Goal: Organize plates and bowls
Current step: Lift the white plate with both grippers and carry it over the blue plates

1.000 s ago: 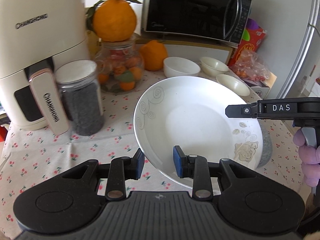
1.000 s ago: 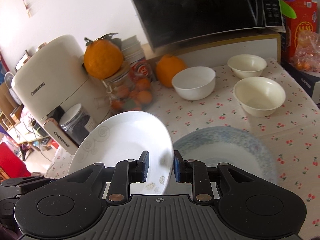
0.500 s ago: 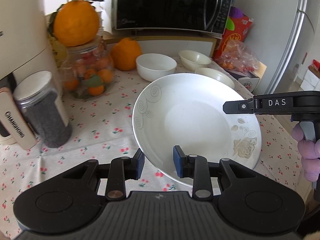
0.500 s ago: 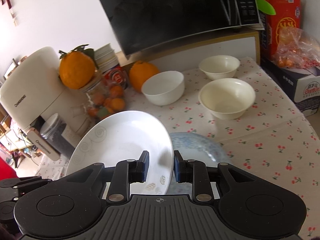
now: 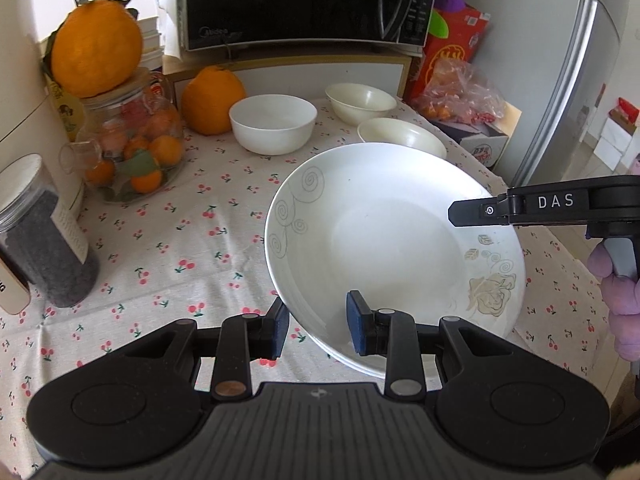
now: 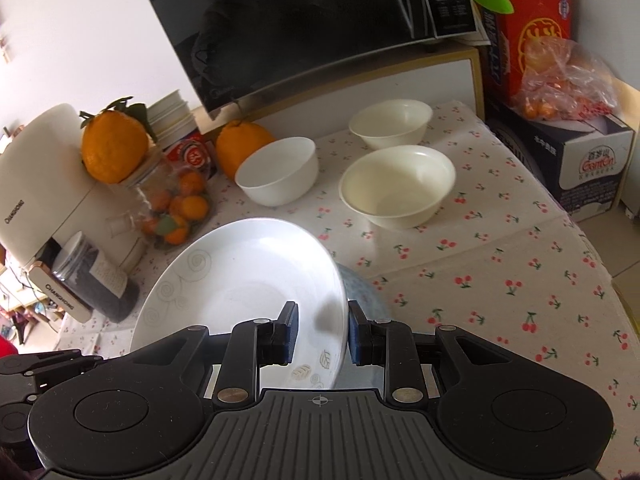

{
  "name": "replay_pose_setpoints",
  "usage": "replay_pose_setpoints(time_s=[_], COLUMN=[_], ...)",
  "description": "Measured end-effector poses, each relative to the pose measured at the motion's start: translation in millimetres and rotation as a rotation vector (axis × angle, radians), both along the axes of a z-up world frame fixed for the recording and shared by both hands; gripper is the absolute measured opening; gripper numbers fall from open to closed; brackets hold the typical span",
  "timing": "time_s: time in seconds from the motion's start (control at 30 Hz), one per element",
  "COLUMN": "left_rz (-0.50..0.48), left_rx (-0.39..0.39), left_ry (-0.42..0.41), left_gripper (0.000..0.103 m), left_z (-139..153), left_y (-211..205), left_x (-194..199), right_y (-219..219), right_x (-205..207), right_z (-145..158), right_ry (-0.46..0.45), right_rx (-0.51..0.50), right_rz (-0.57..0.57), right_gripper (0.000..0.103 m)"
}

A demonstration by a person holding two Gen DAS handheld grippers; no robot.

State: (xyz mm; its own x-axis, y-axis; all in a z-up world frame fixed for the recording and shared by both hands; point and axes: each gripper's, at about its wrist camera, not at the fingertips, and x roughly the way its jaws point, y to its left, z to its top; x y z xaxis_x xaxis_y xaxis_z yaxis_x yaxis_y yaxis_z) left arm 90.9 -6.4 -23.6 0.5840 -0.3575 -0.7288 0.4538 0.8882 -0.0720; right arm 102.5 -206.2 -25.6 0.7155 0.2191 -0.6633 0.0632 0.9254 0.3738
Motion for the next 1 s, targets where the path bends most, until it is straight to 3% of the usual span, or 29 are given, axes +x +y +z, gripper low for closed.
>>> replay_pose_setpoints(time_s=[0.43, 0.8, 1.0], left_rz=[-0.014, -0.014, -0.040], left_rx=[0.062, 0.159, 0.251], left_ry=[-0.005, -0.047, -0.092], left_gripper=[0.029, 0.029, 0.029], left_z=[-5.2, -7.4, -11.4], left_y=[-18.9, -31.0, -40.9], left_x=[0.0, -3.9, -9.4], right_y=[-8.7, 1.5, 5.9], right_x=[-1.8, -3.4, -3.7], right_z=[-7.5, -9.8, -13.1], right_ry=[0.055, 0.099, 0.128], right_rx=[-0.008, -0.096, -0.133], right_rz=[-0.037, -0.030, -0.029], right_gripper=[0.025, 0.025, 0.025])
